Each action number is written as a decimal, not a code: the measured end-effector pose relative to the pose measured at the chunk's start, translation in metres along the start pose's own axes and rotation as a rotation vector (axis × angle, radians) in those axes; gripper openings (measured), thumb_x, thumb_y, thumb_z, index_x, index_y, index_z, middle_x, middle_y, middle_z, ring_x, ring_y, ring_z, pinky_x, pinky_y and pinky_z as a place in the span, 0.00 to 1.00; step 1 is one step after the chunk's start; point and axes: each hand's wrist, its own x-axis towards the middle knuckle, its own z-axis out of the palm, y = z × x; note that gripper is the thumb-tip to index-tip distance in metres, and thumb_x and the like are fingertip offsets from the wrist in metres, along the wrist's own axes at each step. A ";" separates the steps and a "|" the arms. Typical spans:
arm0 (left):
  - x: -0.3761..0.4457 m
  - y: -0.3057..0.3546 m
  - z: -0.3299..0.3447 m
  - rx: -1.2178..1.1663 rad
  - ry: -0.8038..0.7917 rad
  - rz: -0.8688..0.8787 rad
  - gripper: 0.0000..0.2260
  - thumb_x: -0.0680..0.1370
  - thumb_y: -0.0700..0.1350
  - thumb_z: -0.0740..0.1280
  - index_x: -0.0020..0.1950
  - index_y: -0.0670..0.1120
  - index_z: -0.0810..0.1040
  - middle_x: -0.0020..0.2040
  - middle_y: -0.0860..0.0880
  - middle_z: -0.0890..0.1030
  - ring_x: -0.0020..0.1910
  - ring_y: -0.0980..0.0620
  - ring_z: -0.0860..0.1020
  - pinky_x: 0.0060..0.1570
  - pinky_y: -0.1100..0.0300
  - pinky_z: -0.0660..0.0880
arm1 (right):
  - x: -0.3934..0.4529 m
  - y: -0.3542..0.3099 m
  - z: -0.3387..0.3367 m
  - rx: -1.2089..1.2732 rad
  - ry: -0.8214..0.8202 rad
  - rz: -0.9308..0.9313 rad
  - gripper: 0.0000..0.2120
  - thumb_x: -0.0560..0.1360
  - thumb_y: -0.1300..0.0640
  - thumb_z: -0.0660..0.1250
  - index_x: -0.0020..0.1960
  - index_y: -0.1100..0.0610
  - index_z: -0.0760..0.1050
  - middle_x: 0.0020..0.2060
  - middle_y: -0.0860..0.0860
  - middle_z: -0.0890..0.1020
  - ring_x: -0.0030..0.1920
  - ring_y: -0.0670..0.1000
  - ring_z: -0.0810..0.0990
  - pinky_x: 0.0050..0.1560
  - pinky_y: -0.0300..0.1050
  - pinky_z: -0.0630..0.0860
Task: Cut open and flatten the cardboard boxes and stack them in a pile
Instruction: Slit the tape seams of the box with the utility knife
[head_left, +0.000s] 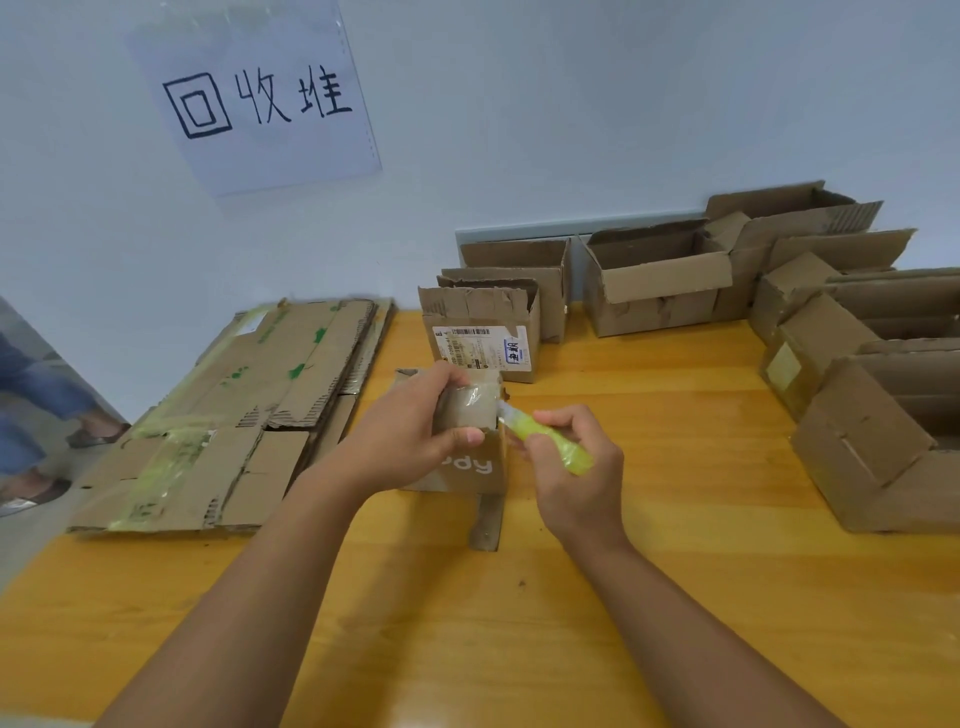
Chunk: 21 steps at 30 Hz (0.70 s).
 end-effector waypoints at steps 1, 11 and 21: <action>-0.001 0.001 -0.001 0.046 0.022 0.010 0.19 0.75 0.55 0.73 0.60 0.56 0.68 0.51 0.56 0.75 0.49 0.53 0.73 0.46 0.57 0.71 | 0.002 0.000 -0.002 0.029 0.020 0.015 0.04 0.71 0.56 0.65 0.46 0.50 0.77 0.39 0.48 0.84 0.41 0.53 0.85 0.42 0.57 0.82; -0.044 0.010 0.040 0.227 0.215 0.166 0.18 0.80 0.64 0.56 0.53 0.52 0.73 0.72 0.53 0.71 0.75 0.54 0.64 0.76 0.51 0.55 | 0.008 0.005 -0.004 -0.020 -0.095 0.060 0.13 0.81 0.50 0.64 0.62 0.34 0.69 0.51 0.38 0.83 0.53 0.46 0.84 0.53 0.57 0.81; 0.000 0.028 -0.006 0.356 0.086 -0.145 0.26 0.79 0.50 0.62 0.76 0.50 0.61 0.78 0.49 0.56 0.75 0.45 0.56 0.72 0.51 0.60 | 0.004 0.000 0.000 0.064 -0.215 0.132 0.10 0.78 0.46 0.62 0.59 0.40 0.73 0.53 0.47 0.83 0.54 0.49 0.84 0.49 0.47 0.82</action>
